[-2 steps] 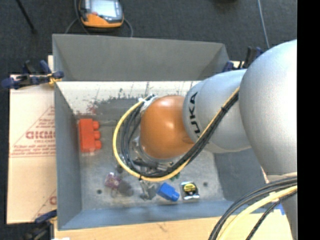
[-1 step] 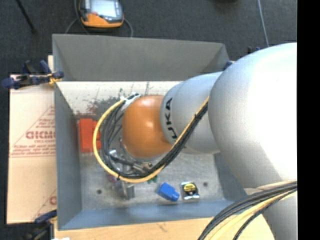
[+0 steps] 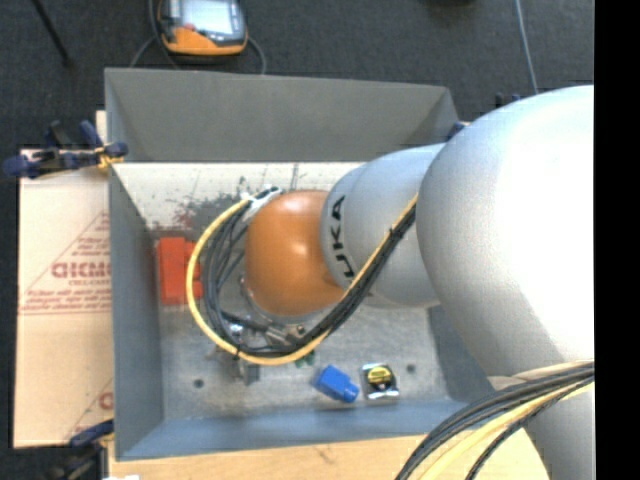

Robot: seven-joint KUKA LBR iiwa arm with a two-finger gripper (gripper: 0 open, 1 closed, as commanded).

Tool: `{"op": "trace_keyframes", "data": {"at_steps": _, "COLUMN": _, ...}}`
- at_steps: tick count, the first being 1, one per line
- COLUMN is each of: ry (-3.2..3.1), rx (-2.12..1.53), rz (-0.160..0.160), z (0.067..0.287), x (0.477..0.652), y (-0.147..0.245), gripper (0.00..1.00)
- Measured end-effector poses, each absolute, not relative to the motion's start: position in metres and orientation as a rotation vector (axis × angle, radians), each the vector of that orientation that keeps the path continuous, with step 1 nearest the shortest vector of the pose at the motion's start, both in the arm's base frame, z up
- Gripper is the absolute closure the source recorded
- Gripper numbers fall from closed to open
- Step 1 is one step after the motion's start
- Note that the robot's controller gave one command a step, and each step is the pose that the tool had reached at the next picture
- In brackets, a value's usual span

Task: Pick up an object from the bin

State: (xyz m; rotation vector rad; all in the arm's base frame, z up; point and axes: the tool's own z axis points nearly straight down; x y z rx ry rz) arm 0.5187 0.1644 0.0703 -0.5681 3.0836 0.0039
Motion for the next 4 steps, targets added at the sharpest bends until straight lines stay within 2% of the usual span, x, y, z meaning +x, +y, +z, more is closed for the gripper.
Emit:
{"op": "trace_keyframes", "data": {"at_steps": 1, "ry": 3.128, "rx": -0.296, "rz": 0.005, "z": 0.082, "x": 0.485, "y": 0.206, "gripper": 1.00}}
{"op": "trace_keyframes", "data": {"at_steps": 2, "ry": 3.077, "rx": -0.576, "rz": 0.003, "z": 0.208, "x": 0.513, "y": 0.224, "gripper": 1.00}}
{"op": "trace_keyframes", "data": {"at_steps": 3, "ry": 3.141, "rx": -0.121, "rz": -0.001, "z": 0.155, "x": 0.493, "y": 0.188, "gripper": 1.00}}
{"op": "trace_keyframes", "data": {"at_steps": 4, "ry": 3.119, "rx": 0.261, "rz": 0.007, "z": 0.356, "x": 0.500, "y": 0.171, "gripper": 1.00}}
